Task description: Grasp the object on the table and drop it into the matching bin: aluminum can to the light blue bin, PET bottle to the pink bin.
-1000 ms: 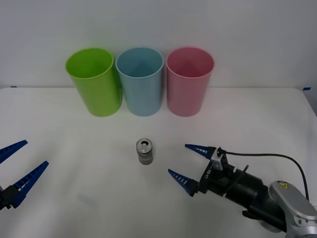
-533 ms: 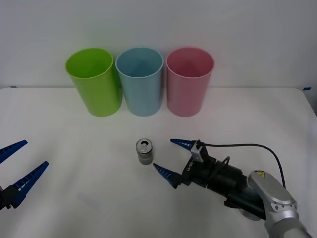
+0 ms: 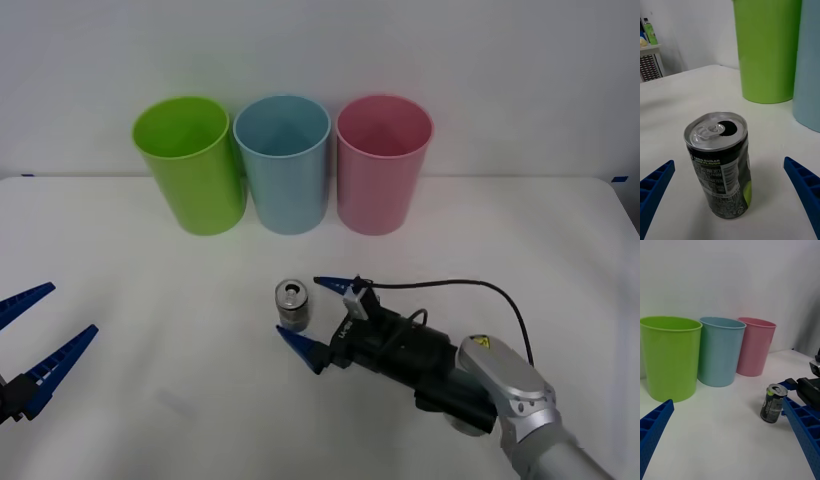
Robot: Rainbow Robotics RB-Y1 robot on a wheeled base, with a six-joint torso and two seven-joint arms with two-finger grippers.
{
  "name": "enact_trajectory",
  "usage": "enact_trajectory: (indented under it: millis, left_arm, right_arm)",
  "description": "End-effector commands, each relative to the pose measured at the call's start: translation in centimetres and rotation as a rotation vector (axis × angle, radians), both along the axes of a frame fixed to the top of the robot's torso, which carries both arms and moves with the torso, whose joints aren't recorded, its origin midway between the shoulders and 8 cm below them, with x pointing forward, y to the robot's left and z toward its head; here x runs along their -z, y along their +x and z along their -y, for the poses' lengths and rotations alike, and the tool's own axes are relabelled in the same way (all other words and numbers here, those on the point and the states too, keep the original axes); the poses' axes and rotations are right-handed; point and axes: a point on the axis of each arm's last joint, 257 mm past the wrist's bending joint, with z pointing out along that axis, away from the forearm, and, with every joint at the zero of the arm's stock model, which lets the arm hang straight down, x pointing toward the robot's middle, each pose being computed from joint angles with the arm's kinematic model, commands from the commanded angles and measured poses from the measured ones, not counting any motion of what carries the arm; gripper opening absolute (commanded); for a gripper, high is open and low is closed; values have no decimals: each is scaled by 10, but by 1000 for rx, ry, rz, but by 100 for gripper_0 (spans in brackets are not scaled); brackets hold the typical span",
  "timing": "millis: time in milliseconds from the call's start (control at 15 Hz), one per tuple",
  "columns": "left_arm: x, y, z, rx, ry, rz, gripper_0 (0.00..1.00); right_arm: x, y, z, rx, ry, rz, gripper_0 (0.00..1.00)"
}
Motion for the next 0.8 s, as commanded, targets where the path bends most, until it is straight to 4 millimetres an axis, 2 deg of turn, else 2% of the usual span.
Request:
enact_trajectory:
  millis: [67,400,733,800]
  left_arm:
    - [0,0,0,0,0,0,100]
    - [0,0,0,0,0,0,100]
    - [0,0,0,0,0,0,100]
    - [0,0,0,0,0,0,100]
  right_arm:
    - [-1,4,-16,12,-16,5,100]
    - [1,9,-32,38,-45,16,100]
    - [3,10,-33,43,-54,20,100]
    - [3,10,-33,43,-55,21,78]
